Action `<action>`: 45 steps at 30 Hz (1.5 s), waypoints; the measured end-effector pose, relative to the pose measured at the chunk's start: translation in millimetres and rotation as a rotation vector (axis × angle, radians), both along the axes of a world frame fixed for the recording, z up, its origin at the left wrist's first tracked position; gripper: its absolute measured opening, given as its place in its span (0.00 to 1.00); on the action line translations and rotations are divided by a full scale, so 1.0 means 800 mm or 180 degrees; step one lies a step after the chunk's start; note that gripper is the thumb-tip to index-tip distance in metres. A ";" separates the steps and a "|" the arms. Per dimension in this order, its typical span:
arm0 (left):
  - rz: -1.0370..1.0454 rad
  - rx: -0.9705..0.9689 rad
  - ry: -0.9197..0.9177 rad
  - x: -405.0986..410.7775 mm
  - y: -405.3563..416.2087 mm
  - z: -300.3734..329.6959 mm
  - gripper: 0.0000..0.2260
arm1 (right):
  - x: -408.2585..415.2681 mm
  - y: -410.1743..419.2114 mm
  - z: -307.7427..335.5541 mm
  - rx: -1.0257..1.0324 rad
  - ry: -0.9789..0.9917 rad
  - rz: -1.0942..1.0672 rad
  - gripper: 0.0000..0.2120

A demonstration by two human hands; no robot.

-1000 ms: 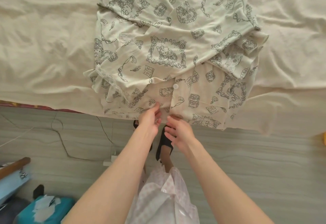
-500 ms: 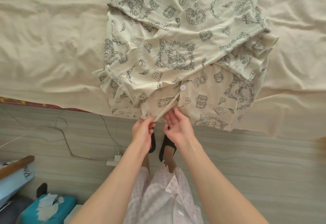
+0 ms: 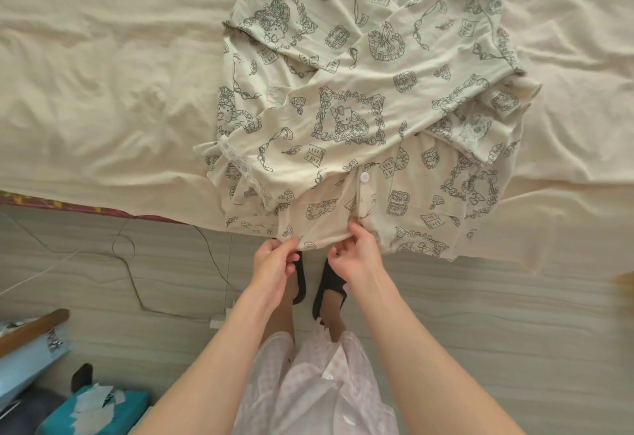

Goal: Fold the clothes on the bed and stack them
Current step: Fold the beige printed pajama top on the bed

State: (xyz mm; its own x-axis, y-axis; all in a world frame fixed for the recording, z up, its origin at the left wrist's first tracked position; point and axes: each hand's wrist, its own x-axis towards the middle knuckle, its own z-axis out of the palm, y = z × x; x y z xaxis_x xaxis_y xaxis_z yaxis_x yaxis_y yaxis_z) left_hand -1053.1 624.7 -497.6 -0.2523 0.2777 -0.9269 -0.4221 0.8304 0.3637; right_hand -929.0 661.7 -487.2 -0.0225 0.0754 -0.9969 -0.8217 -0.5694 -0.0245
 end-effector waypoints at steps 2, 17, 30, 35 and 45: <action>-0.0077 -0.0020 0.0009 0.002 0.000 -0.001 0.10 | 0.006 -0.008 -0.005 -0.0167 -0.0272 0.0116 0.04; 0.0044 -0.0005 0.0776 -0.021 0.006 0.007 0.11 | 0.036 -0.038 -0.007 -0.0558 -0.0325 0.0506 0.04; 0.1284 -0.0640 -0.0849 -0.065 0.054 0.011 0.11 | -0.039 -0.011 0.001 -0.0569 0.0227 0.0250 0.20; 0.2032 -0.0067 -0.0923 -0.089 0.051 0.014 0.05 | -0.039 -0.012 -0.006 -0.0745 0.0024 0.0023 0.22; 0.2347 -0.0286 -0.1011 -0.164 0.032 0.020 0.11 | -0.059 0.006 0.005 -0.0619 -0.0037 -0.0298 0.20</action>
State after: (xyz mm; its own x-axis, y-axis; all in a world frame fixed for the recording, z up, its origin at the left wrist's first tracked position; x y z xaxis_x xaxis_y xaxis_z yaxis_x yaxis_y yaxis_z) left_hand -1184.2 650.5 -481.7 -0.0621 0.0635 -0.9960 -0.9447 0.3183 0.0792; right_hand -976.0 666.4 -483.1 -0.0129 -0.1172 -0.9930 -0.8716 -0.4855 0.0687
